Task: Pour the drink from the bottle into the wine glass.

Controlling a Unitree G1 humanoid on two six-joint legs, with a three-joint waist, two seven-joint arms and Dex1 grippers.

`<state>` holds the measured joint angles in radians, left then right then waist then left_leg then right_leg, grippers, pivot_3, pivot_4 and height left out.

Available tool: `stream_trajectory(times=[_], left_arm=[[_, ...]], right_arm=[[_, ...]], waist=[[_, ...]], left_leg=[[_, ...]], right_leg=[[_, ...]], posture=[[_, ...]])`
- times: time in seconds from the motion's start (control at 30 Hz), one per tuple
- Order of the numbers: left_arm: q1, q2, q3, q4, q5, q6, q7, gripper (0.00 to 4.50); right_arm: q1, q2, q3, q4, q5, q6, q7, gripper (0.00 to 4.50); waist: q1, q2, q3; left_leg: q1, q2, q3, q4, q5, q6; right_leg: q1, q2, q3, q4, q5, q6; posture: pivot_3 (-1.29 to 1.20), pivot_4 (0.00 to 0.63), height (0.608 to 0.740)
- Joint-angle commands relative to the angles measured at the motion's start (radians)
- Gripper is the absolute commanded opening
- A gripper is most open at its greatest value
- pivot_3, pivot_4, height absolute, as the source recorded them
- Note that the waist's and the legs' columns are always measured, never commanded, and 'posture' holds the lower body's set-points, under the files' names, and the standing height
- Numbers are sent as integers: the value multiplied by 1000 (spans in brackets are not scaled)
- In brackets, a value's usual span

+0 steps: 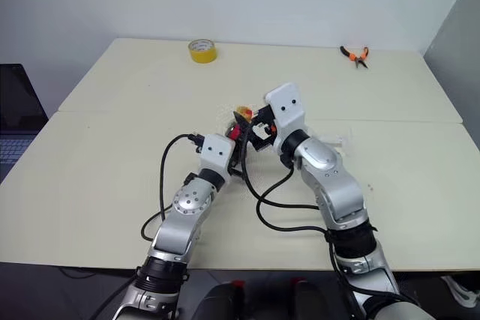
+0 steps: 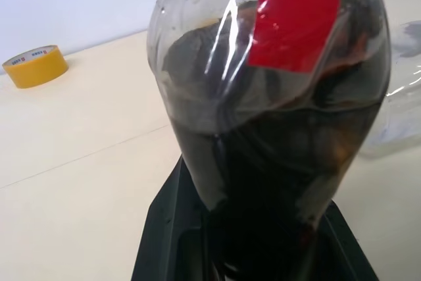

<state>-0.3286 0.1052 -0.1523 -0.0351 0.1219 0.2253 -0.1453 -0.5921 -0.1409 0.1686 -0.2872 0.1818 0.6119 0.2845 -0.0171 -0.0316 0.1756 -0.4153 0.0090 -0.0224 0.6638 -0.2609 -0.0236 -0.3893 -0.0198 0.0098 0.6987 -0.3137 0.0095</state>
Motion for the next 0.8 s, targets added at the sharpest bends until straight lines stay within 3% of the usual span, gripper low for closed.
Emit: stream_trajectory(times=[0.03,0.37,0.63,0.8], left_arm=[[-19,4,38,-45,-9,-43,19,681],[-21,0,41,-41,-6,-47,13,648],[-25,-5,38,-30,-6,-52,11,648],[-26,-6,37,-30,-5,-52,11,648]], right_arm=[[21,-43,-100,-54,3,30,-25,4500],[50,-80,-78,-160,67,111,24,4500],[-60,50,-6,-116,74,113,-8,4500],[-90,73,10,-62,50,79,-17,4500]], waist=[[0,0,0],[-2,0,0],[-10,0,0],[-7,0,0]], left_leg=[[0,0,0,0,0,0],[0,0,0,-1,0,0],[0,1,-1,0,0,0],[0,0,0,0,0,0]], right_leg=[[0,0,0,0,0,0],[0,0,0,0,0,0],[0,1,0,0,0,0],[0,0,0,0,0,0]], posture=[[0,150,740],[0,150,740],[0,150,740],[0,150,740]])
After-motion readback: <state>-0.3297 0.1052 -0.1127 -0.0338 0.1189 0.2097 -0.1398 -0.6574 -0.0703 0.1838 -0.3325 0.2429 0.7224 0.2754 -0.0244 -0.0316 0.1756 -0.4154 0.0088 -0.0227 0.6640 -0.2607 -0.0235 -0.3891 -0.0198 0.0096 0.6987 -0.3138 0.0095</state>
